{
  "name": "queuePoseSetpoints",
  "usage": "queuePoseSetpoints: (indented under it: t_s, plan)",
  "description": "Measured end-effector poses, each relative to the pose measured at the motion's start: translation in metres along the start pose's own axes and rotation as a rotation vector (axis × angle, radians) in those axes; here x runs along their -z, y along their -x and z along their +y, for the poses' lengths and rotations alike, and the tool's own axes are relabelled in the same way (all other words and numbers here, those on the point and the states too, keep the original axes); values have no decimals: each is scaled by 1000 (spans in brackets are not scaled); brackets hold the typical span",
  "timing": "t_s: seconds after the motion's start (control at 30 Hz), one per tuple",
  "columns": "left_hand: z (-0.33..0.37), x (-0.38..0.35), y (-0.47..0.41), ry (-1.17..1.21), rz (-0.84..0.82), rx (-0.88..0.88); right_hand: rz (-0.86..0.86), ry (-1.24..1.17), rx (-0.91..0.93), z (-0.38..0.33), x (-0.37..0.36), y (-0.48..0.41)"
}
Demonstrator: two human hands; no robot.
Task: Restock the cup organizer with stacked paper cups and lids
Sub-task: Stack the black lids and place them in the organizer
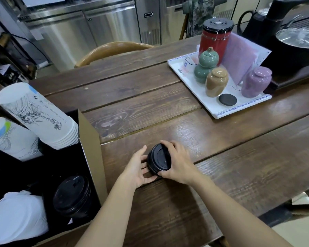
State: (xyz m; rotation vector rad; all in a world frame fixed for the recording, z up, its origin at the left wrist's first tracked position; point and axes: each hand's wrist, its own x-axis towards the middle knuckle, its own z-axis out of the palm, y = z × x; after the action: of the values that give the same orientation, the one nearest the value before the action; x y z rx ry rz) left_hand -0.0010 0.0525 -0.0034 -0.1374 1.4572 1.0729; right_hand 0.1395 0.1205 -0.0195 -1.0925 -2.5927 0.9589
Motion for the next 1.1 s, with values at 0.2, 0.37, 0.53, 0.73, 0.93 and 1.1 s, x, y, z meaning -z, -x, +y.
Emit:
queuePoseSetpoints:
  t_s: [0.2, 0.37, 0.53, 0.73, 0.93, 1.1]
  plan:
    - [-5, 2, 4, -20, -39, -34, -56, 26, -13, -2, -6, -5]
    - [-10, -2, 4, -104, -13, -99, -102, 37, 39, -1, -6, -6]
    - [-14, 0, 6, -65, 41, -97, -151, -475, -141, 1, -2, -4]
    - [-15, 6, 17, 16, 59, -85, -127, -871, -469, -2, -3, -11]
    - [-18, 19, 38, 106, 2, -162, -243, -1135, -427, -15, 8, -10]
    - [-12, 33, 65, 173, 57, -322, -193, -1180, -308, -52, 14, -18]
